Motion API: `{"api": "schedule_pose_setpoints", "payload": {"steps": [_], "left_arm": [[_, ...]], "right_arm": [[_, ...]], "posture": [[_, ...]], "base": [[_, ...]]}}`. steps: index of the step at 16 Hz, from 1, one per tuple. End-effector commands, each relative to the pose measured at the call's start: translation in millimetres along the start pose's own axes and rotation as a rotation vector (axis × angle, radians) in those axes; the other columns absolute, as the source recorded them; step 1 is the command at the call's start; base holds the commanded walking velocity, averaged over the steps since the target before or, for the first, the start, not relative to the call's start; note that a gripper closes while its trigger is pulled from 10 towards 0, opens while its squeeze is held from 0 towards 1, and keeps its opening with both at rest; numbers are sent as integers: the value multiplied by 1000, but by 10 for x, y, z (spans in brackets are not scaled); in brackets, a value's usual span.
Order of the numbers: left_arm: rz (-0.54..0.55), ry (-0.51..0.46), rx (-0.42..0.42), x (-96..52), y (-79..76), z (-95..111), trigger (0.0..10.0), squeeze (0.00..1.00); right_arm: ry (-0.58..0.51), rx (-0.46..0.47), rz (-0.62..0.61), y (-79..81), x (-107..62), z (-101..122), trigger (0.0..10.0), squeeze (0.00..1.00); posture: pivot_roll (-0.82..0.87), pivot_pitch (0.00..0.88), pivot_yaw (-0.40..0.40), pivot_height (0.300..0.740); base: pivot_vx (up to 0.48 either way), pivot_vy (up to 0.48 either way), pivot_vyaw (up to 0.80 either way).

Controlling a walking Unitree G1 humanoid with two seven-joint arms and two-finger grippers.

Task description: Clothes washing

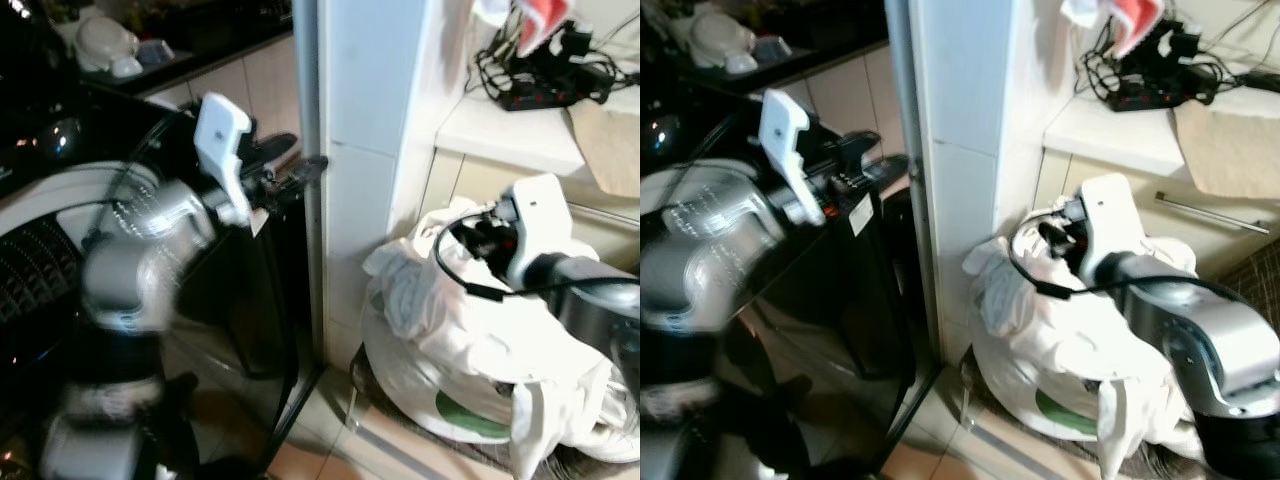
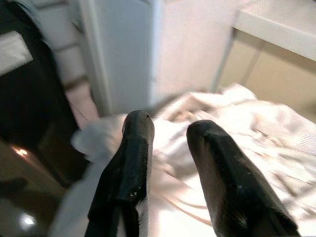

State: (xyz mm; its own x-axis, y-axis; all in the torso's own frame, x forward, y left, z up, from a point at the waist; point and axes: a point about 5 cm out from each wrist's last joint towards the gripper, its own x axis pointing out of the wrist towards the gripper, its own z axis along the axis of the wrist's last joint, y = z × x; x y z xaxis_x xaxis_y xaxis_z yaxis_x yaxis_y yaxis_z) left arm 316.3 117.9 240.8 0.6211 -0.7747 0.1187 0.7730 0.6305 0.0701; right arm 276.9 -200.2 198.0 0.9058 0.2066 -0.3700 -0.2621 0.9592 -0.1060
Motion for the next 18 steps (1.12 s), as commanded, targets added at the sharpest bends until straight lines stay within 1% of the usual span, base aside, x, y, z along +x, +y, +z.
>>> {"api": "schedule_pose_setpoints", "payload": {"steps": [1,2,3,4,6,7,8,11,12,13,15,18], "left_arm": [[-27,11,-20,4,-81,-10,10000,0],[-60,18,-64,4,-199,-70,10000,0],[-59,24,-80,-1,-233,-102,10000,0],[-66,52,-103,-18,-292,-179,10000,0],[-58,77,-96,-36,-321,-220,10000,0],[-65,78,-120,-43,-348,-225,10000,0],[-69,78,-126,-46,-361,-224,10000,0],[-82,106,-128,-54,-422,-260,10000,0],[-84,112,-127,-56,-427,-268,10000,0],[-86,120,-128,-59,-436,-278,10000,0],[-107,149,-117,-81,-459,-301,10000,0],[-127,194,-92,-121,-488,-349,10000,0]], "right_arm": [[-1,-16,-7,-16,-51,16,10000,1000],[31,-30,-7,-37,-87,-39,10000,1000],[46,-34,-4,-47,-108,-68,10000,1000],[97,-53,25,-56,-165,-146,10000,1000],[152,-77,67,-50,-217,-223,10000,1000],[172,-80,78,-53,-242,-256,10000,1000],[182,-81,82,-55,-251,-271,10000,1000],[289,-119,120,-8,-284,-437,10000,1000],[301,-126,115,-6,-273,-466,10000,184],[312,-128,96,-14,-248,-507,10000,0],[298,-84,45,-56,-155,-561,10000,0],[315,-65,15,-104,-76,-666,10000,0]], "posture": [[-109,0,93,740],[-114,0,94,740],[-118,0,94,740],[-122,0,95,740],[-126,0,96,740],[-126,0,96,740],[-127,0,95,740],[-129,0,96,740],[-128,0,98,740],[-128,0,98,740],[-127,0,99,740],[-121,0,91,740]], "base": [[0,0,0],[0,0,0],[0,0,0],[0,0,0],[0,0,0],[0,0,0],[0,0,0],[0,0,0],[0,0,0],[0,0,0],[0,0,0],[0,0,0]]}}
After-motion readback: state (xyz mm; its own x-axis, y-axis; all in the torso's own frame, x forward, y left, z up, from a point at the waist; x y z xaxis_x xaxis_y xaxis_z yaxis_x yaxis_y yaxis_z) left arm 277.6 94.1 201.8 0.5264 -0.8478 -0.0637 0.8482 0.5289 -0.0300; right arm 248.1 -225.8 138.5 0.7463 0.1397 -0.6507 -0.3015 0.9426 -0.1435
